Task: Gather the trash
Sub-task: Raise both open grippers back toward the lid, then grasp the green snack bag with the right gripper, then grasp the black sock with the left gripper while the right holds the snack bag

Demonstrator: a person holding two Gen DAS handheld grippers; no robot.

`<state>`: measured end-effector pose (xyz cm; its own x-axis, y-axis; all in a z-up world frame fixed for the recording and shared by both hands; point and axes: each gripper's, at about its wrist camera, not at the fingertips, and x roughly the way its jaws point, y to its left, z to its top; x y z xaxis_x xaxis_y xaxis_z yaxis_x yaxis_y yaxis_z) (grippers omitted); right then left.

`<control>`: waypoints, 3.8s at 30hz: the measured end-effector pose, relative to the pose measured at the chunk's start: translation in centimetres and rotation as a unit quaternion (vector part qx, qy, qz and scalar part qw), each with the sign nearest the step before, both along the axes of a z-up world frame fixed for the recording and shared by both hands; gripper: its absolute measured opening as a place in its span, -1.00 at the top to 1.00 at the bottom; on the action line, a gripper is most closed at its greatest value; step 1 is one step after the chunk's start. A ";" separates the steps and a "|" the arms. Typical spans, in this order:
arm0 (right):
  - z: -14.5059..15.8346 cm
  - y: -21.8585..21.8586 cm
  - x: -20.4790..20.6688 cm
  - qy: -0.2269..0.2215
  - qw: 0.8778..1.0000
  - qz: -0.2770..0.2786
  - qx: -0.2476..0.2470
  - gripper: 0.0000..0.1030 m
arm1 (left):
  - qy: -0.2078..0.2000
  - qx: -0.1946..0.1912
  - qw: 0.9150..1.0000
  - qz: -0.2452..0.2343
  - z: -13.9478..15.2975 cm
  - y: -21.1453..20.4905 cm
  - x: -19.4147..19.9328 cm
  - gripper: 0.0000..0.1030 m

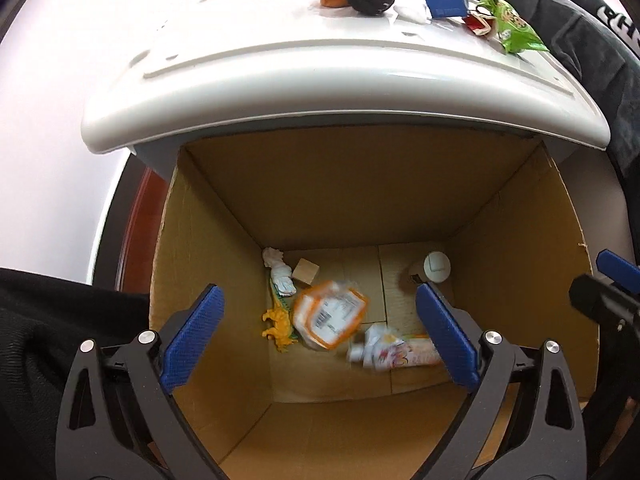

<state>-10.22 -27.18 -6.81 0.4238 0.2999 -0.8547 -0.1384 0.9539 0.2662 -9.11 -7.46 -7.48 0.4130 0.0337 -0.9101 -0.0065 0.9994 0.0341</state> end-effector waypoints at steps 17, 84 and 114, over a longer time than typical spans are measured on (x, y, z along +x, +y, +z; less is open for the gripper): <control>2.3 -1.9 2.7 -0.002 0.998 -0.040 0.043 -0.68 | -0.035 -0.017 0.999 -0.009 3.7 0.0 0.5 -0.82; 3.0 -5.5 27.9 -0.035 0.987 -0.152 -0.041 0.28 | -0.093 -0.073 0.993 -0.015 8.9 1.6 14.1 -0.82; 9.3 -10.8 21.4 -0.119 0.979 -0.129 0.108 0.25 | -0.067 -0.104 0.992 0.023 3.3 -2.7 30.2 -0.82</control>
